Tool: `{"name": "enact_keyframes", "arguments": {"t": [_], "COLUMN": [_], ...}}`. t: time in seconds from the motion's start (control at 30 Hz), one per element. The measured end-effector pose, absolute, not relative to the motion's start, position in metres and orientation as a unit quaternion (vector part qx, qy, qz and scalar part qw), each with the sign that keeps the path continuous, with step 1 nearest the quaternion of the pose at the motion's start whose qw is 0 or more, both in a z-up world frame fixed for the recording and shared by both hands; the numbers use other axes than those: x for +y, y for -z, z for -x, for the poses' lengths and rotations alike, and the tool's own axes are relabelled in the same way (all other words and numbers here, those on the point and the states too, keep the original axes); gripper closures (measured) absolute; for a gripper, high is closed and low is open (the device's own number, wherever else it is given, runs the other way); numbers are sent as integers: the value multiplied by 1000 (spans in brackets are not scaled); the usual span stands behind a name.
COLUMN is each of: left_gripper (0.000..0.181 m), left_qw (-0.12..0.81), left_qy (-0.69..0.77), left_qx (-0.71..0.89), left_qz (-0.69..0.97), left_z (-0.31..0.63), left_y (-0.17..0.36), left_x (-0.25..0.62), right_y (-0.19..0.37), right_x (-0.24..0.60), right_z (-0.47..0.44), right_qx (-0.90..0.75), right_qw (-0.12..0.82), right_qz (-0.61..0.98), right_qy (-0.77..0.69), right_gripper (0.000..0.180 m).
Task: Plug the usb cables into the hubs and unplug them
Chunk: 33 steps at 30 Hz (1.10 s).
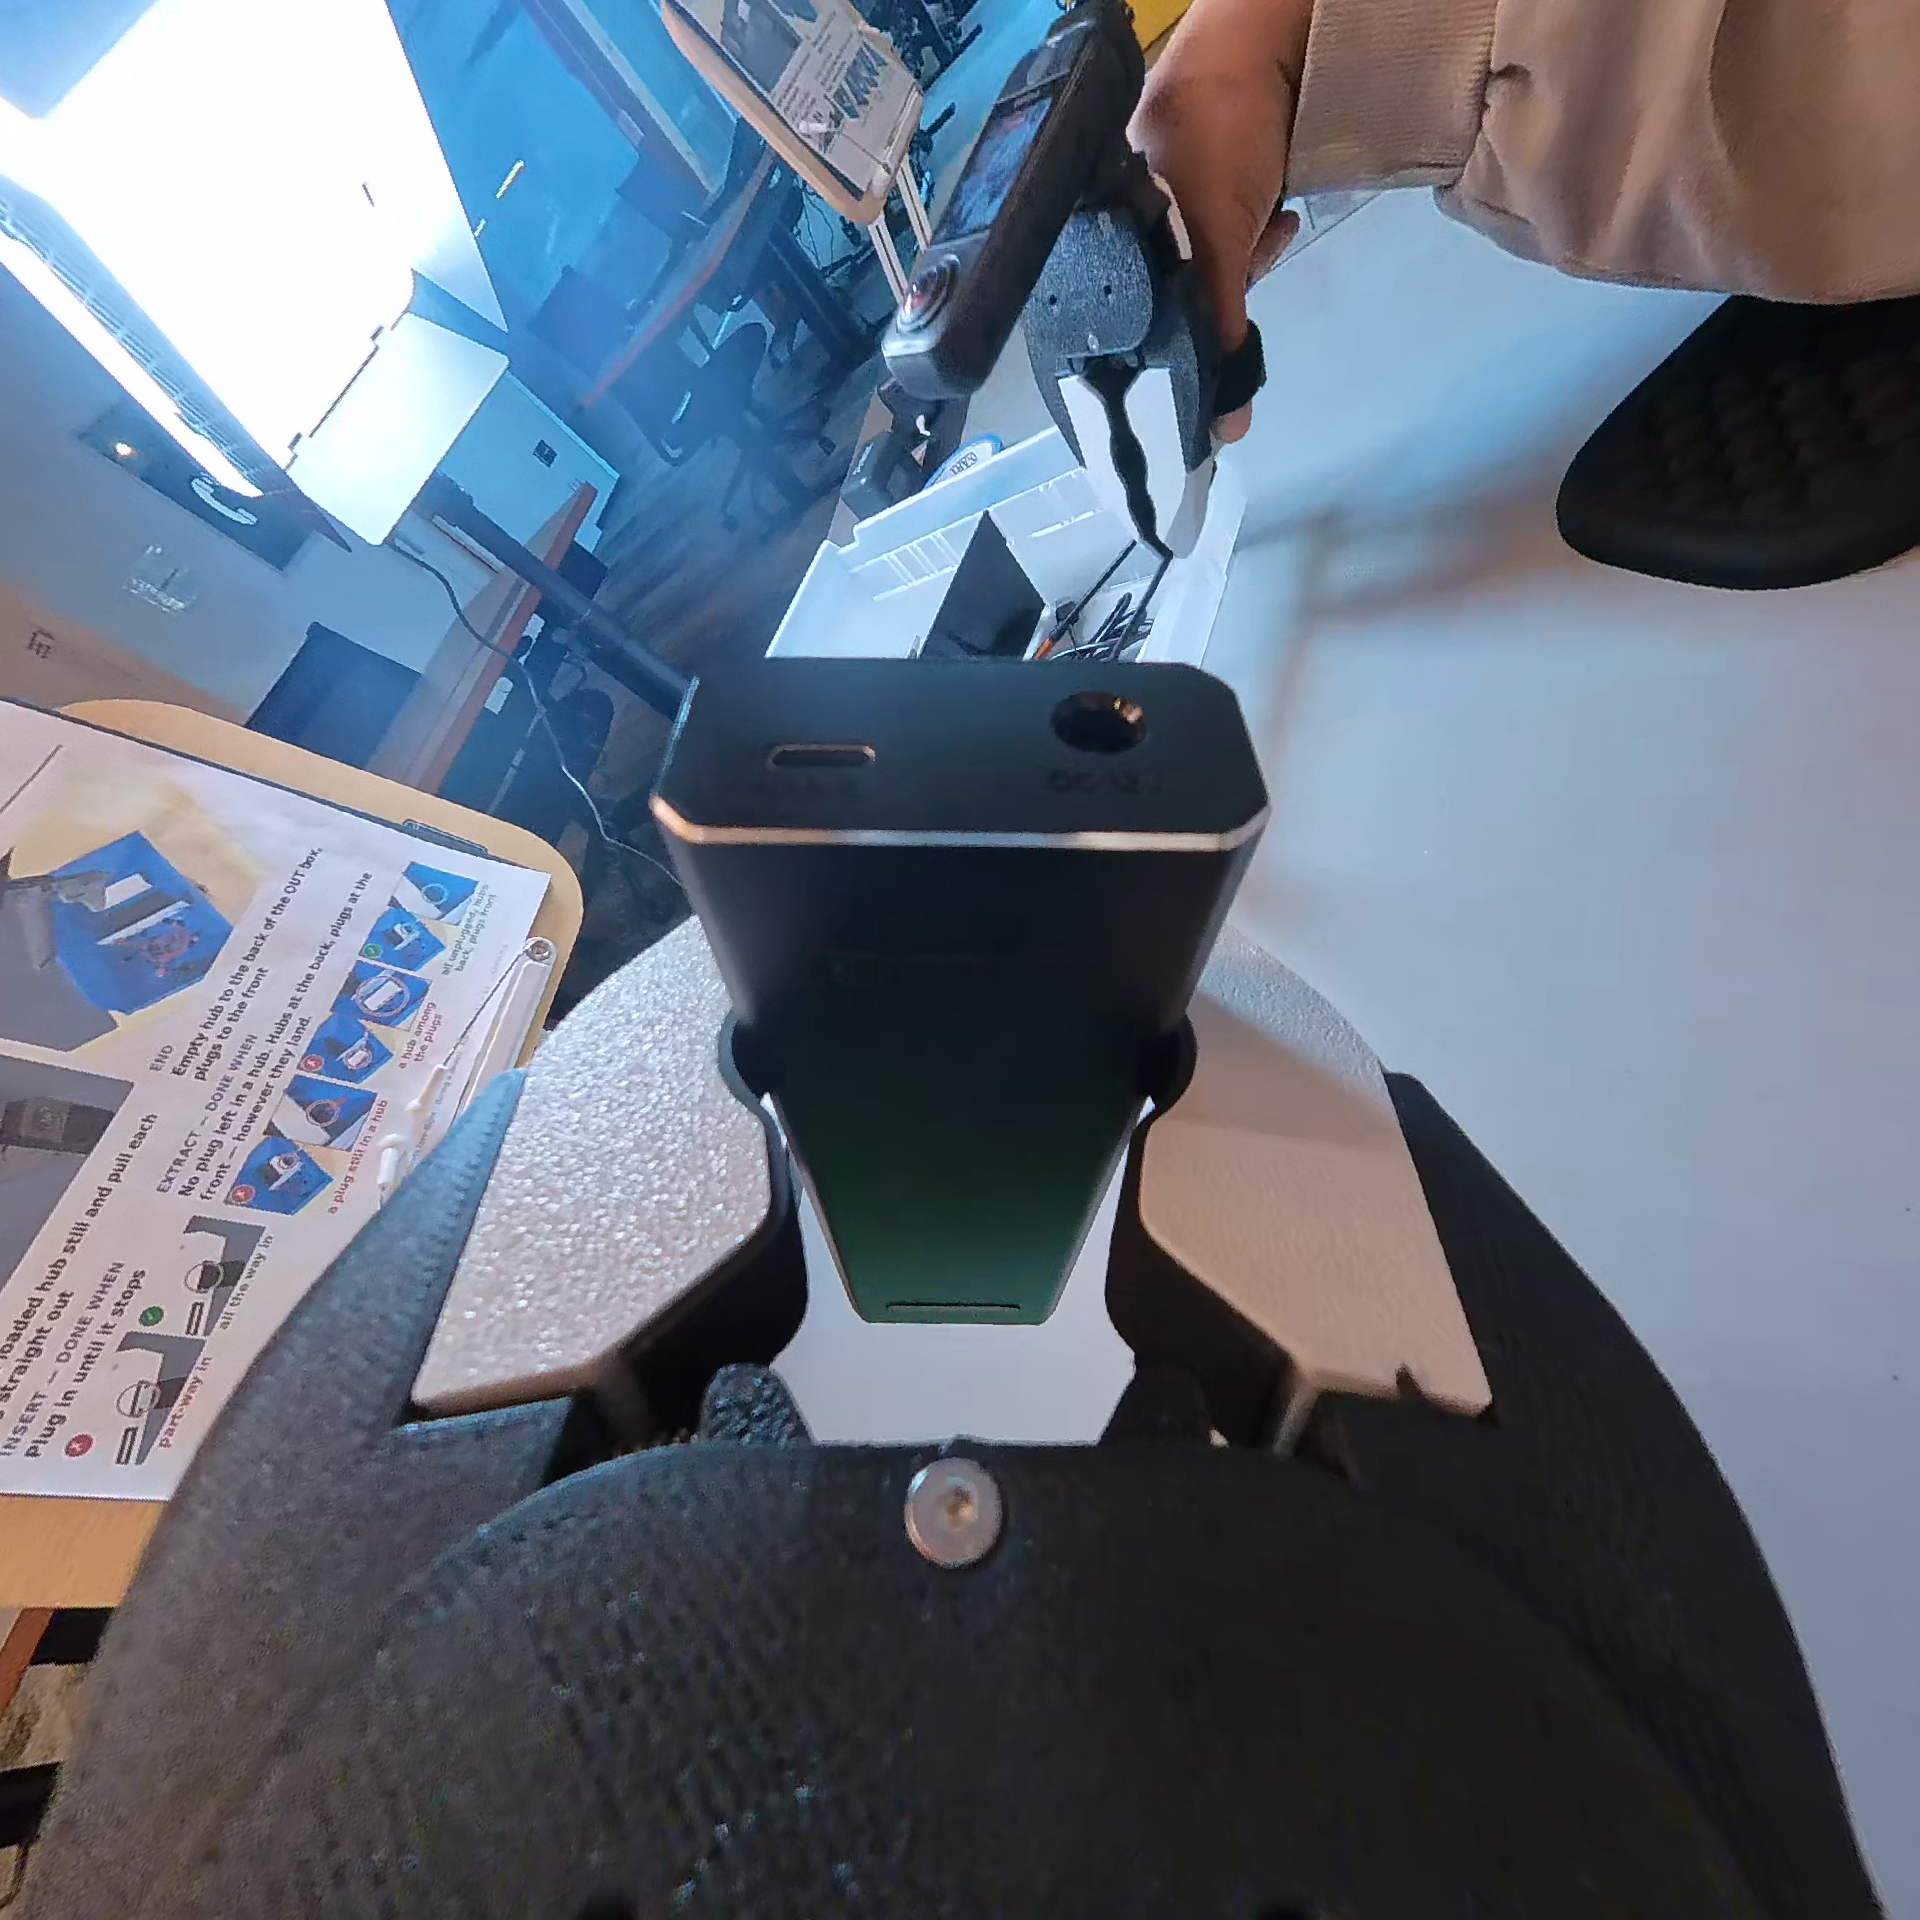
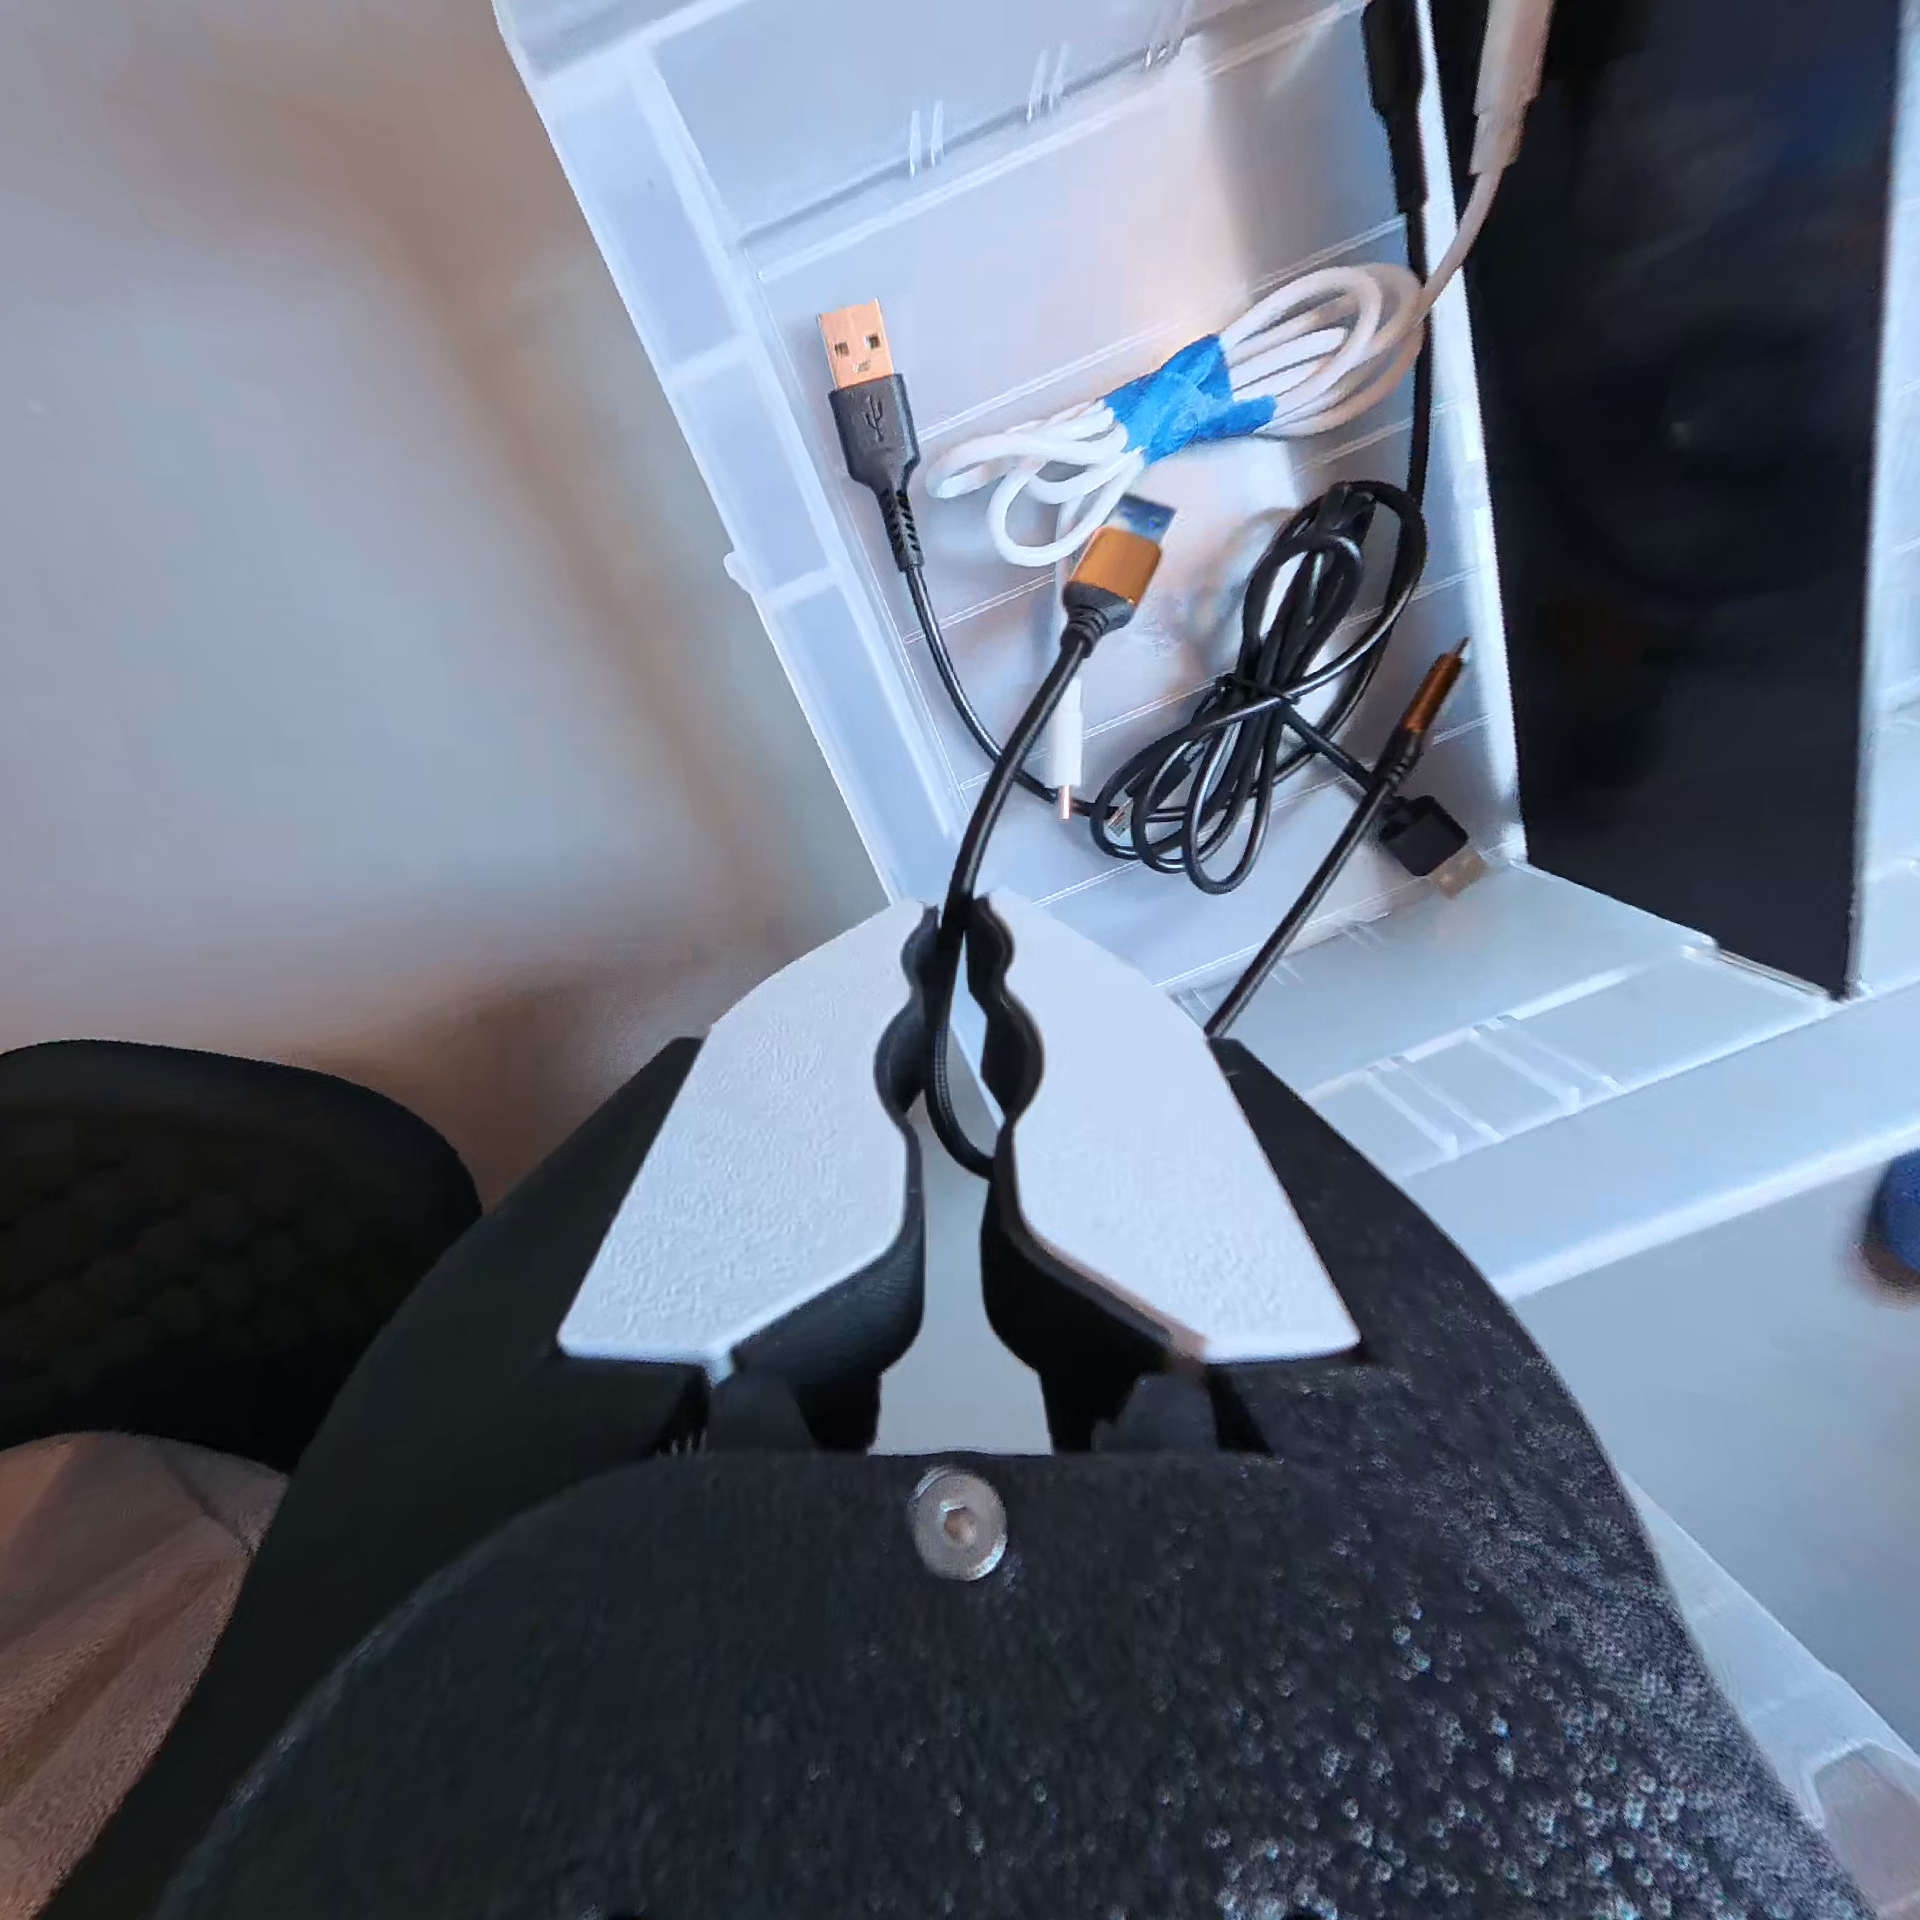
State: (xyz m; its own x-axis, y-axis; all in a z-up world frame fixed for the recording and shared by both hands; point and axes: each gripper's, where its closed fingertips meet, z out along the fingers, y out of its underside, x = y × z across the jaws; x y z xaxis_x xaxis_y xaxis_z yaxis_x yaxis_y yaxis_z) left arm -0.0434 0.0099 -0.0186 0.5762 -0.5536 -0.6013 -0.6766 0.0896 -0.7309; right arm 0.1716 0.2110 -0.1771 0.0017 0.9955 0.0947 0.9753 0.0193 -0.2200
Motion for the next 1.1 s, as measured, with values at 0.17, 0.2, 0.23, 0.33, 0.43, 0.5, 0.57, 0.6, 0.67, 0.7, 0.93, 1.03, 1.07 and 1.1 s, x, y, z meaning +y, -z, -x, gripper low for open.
{"name": "enact_keyframes", "arguments": {"t": [0.17,0.2,0.23,0.33,0.43,0.5,0.57,0.6,0.67,0.7,0.93,1.03,1.07,1.1], "left_gripper": [109,109,109,109,109,109,109,109,109,109,109,109,109,109], "left_qw": [575,574,573,570,565,560,555,554,555,557,609,644,653,661], "left_qy": [-53,-54,-54,-53,-53,-54,-54,-52,-46,-41,72,152,170,181], "left_qx": [459,460,460,463,464,467,471,472,474,474,471,464,461,459], "left_qz": [675,676,676,677,680,682,684,684,683,681,635,589,576,566], "left_z": [43,42,42,40,40,39,38,37,35,34,4,-19,-26,-32], "left_y": [22,22,23,25,28,31,34,34,35,35,19,1,-4,-7], "left_x": [11,11,11,12,13,14,14,14,13,13,4,-7,-10,-11], "right_y": [163,158,153,135,157,184,202,200,185,171,53,31,32,36], "right_x": [229,234,241,255,254,257,248,248,235,229,153,88,65,43], "right_z": [-166,-159,-150,-118,-104,-114,-121,-118,-107,-101,-57,-36,-29,-23], "right_qx": [-694,-694,-694,-698,-713,-724,-728,-721,-711,-704,-697,-731,-745,-760], "right_qw": [176,203,237,349,337,282,225,229,242,259,424,437,431,423], "right_qz": [697,689,679,624,615,629,647,654,657,652,501,404,374,345], "right_qy": [-40,-38,-35,-27,-18,27,21,9,-69,-109,-288,-334,-345,-352], "right_gripper": [175,175,175,175,173,171,154,152,135,133,132,131,129,126]}}
